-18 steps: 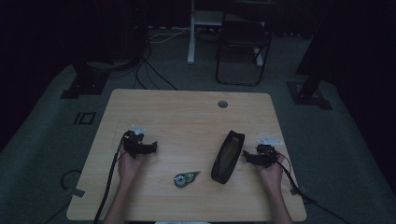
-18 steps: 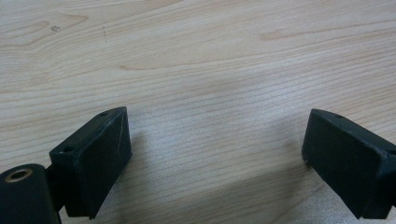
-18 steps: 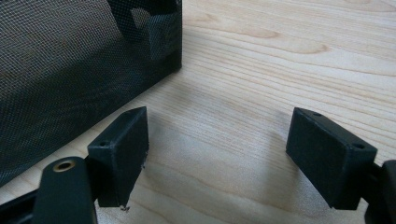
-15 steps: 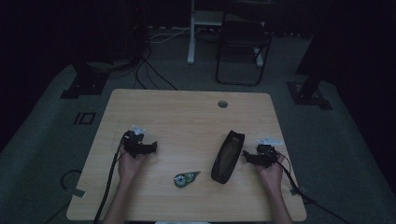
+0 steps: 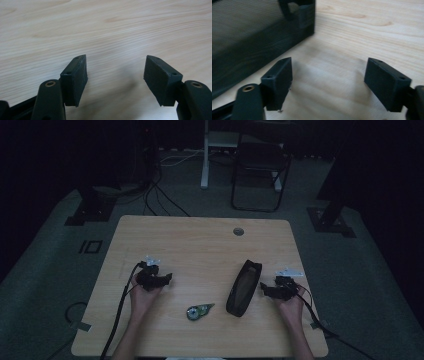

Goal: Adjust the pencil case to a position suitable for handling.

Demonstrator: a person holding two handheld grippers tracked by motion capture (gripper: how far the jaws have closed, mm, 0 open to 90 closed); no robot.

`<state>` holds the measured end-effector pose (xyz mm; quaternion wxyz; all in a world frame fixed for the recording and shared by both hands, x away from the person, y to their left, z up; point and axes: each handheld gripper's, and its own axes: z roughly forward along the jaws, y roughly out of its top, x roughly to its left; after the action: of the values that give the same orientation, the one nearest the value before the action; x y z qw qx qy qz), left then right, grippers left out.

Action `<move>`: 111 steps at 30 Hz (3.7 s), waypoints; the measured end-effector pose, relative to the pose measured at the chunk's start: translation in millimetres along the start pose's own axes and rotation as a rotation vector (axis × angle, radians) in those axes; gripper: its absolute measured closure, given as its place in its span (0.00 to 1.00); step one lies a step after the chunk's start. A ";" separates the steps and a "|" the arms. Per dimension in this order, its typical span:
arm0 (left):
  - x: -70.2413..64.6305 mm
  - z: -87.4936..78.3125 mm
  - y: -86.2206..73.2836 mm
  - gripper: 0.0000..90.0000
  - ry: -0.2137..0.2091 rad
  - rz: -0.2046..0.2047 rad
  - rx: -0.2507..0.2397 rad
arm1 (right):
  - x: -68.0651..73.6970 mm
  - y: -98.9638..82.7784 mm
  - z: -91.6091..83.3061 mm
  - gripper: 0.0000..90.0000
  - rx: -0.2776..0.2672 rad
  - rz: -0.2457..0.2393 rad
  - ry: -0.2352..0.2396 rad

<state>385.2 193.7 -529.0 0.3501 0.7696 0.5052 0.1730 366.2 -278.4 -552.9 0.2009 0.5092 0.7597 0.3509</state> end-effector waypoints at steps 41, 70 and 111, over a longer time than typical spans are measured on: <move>-156.0 -10.5 -7.4 0.35 -0.231 0.374 -0.049 | 71.1 3.6 -18.7 0.16 -0.025 -0.204 0.087; -143.1 -0.1 0.5 0.36 -0.235 0.313 -0.051 | -25.7 83.6 19.1 0.47 -0.089 0.020 -0.055; -115.9 -12.0 -12.4 0.35 -0.222 0.306 -0.026 | -8.0 53.5 17.0 0.42 -0.047 0.040 -0.056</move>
<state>319.7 97.0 -519.4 0.3832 0.8473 0.3383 0.1446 414.5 -267.5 -525.3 0.2271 0.5289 0.7350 0.3584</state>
